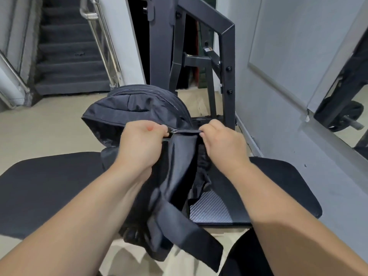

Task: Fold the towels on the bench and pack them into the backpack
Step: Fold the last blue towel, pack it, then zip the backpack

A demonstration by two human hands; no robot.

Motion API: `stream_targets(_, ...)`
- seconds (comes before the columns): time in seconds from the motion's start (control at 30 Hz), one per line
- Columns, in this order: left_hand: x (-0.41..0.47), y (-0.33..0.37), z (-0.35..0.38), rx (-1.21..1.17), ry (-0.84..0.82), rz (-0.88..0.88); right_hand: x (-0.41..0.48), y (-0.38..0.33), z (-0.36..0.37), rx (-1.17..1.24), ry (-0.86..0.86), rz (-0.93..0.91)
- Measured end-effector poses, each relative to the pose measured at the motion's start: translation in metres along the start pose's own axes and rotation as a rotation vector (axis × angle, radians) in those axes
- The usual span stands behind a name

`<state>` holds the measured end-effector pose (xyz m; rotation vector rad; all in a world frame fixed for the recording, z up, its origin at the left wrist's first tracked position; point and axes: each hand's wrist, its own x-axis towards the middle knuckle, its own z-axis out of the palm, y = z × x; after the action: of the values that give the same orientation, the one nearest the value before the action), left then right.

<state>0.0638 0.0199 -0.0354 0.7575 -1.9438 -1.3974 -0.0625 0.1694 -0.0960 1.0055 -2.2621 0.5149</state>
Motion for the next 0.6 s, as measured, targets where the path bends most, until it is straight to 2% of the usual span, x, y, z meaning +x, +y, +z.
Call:
stream_targets(0.1, 0.006, 0.011, -0.034, -0.012, 0.082, 0.058, -0.007, 0.035, 0.001, -0.011, -0.078, 0.161)
stream_targets(0.23, 0.01, 0.028, -0.055, 0.197, 0.092, 0.221, 0.003, 0.021, -0.012, 0.126, -0.139, 0.168)
stream_targets(0.3, 0.01, 0.03, -0.055, 0.161, 0.078, 0.202, 0.017, -0.011, -0.032, 0.318, -0.087, 0.103)
stream_targets(0.37, 0.009, 0.028, -0.053, 0.126, 0.057, 0.173, 0.032, -0.042, -0.051, 0.43, -0.024, -0.041)
stream_targets(0.43, 0.007, 0.023, -0.056, 0.079, 0.022, 0.156, 0.043, -0.064, -0.062, 0.434, -0.085, -0.164)
stream_targets(0.6, -0.005, 0.013, -0.063, 0.09, -0.048, 0.156, 0.051, -0.085, -0.063, 0.374, -0.24, -0.269)
